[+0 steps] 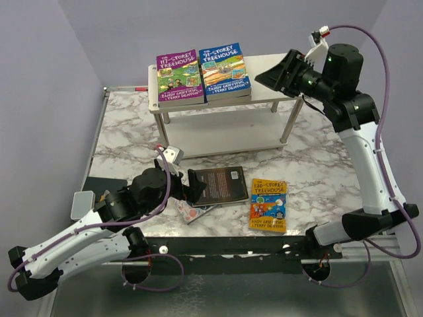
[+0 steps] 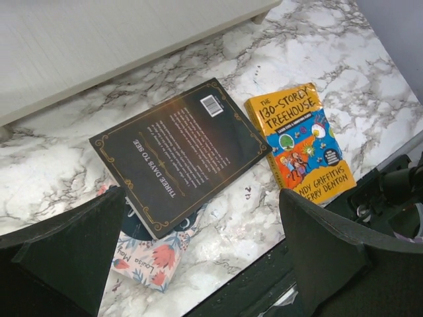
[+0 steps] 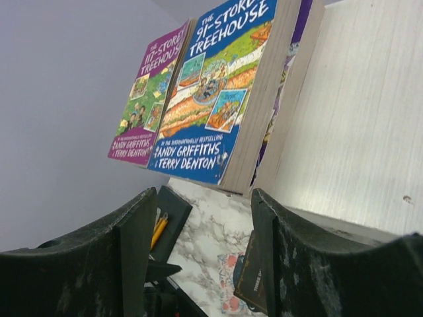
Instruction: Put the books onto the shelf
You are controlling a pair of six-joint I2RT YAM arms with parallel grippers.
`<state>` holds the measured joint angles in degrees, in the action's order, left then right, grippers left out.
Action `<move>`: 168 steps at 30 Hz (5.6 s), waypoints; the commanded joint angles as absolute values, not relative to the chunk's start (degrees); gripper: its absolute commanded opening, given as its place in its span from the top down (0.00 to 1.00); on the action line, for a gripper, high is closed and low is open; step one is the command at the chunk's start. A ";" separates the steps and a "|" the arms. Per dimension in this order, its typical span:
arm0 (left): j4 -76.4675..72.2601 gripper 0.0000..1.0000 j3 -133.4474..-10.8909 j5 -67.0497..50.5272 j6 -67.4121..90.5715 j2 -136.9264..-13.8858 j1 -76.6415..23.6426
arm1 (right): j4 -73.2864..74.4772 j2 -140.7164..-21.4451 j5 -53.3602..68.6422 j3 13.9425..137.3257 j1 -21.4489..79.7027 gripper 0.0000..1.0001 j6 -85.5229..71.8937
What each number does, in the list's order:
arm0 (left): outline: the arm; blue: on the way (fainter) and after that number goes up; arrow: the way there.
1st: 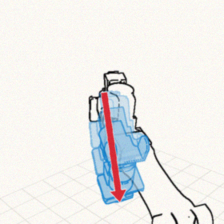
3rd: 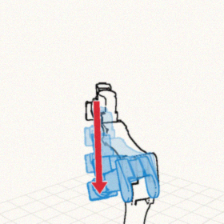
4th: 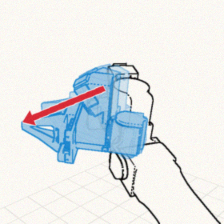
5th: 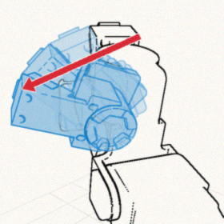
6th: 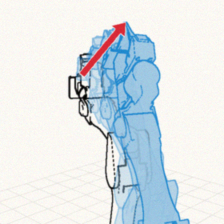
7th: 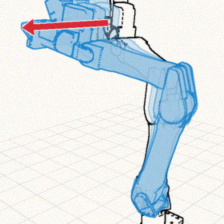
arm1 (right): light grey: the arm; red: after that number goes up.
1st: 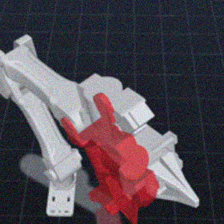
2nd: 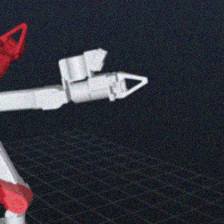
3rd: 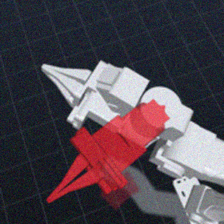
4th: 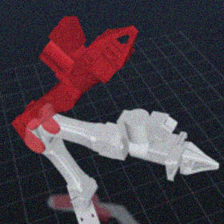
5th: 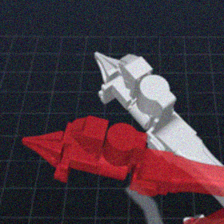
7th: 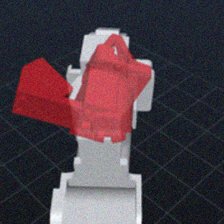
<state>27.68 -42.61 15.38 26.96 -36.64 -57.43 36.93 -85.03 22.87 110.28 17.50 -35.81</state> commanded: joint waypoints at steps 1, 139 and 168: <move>30.07 0.01 -49.47 21.40 26.96 -38.71 -57.22 | 33.79 -79.57 22.55 103.68 17.28 0.37 -32.59; 34.12 0.16 -53.37 -16.25 30.97 -33.98 -12.02 | 28.44 -39.16 28.66 30.07 17.40 0.19 -38.30; 12.82 0.15 -18.51 -19.16 53.98 -37.08 -21.74 | 0.68 -68.46 14.13 26.71 30.58 0.21 -49.02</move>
<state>19.11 -22.13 -24.75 50.02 -34.04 -15.94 2.70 -67.68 21.39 26.04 29.78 -47.92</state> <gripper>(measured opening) 0.865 0.794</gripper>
